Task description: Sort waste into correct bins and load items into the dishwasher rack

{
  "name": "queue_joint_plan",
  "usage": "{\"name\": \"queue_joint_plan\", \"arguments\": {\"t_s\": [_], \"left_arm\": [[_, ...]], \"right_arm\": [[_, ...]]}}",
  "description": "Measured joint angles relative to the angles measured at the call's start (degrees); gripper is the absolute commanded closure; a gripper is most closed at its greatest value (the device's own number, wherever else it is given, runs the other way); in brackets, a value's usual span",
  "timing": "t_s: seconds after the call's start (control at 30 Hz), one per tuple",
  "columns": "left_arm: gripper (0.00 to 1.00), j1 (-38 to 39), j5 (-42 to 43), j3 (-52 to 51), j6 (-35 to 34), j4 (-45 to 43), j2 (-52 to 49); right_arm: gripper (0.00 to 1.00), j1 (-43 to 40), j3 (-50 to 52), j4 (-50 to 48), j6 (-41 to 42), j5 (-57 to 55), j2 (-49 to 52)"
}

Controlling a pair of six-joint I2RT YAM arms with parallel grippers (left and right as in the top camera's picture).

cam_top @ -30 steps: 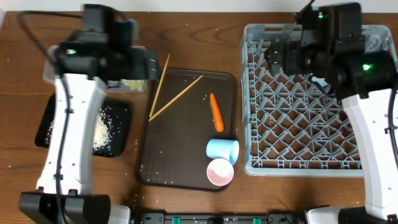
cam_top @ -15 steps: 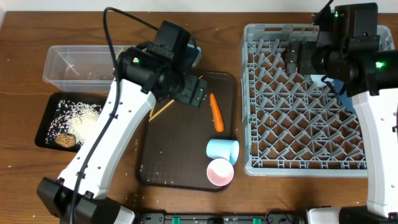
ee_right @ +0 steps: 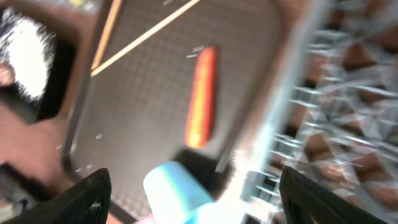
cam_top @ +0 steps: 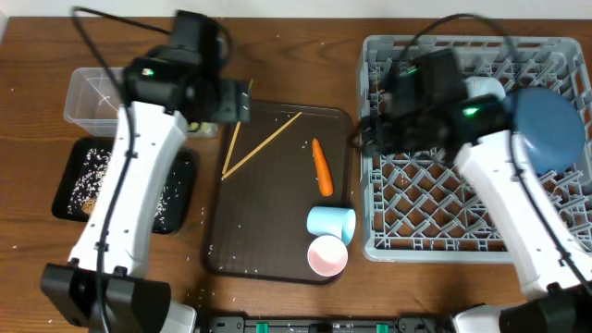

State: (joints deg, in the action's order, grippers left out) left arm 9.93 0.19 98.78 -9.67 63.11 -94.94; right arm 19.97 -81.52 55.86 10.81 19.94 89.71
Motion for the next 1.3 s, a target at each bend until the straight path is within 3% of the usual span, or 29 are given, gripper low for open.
{"name": "queue_joint_plan", "arguments": {"t_s": [0.3,0.53,1.3], "left_arm": [[0.05,-4.3,-0.6,0.0,-1.3,-1.1,0.0],[0.05,-4.3,-0.6,0.0,-1.3,-1.2,0.0],[0.05,-7.1,-0.6,0.0,-1.4,-2.1,0.0]], "right_arm": [[0.21,14.3,1.9,-5.6,4.0,0.2,2.1],[0.21,20.2,2.2,-6.0,6.0,0.0,6.7],[0.25,21.9,2.2,-5.4,10.2,0.0,7.1]]}}
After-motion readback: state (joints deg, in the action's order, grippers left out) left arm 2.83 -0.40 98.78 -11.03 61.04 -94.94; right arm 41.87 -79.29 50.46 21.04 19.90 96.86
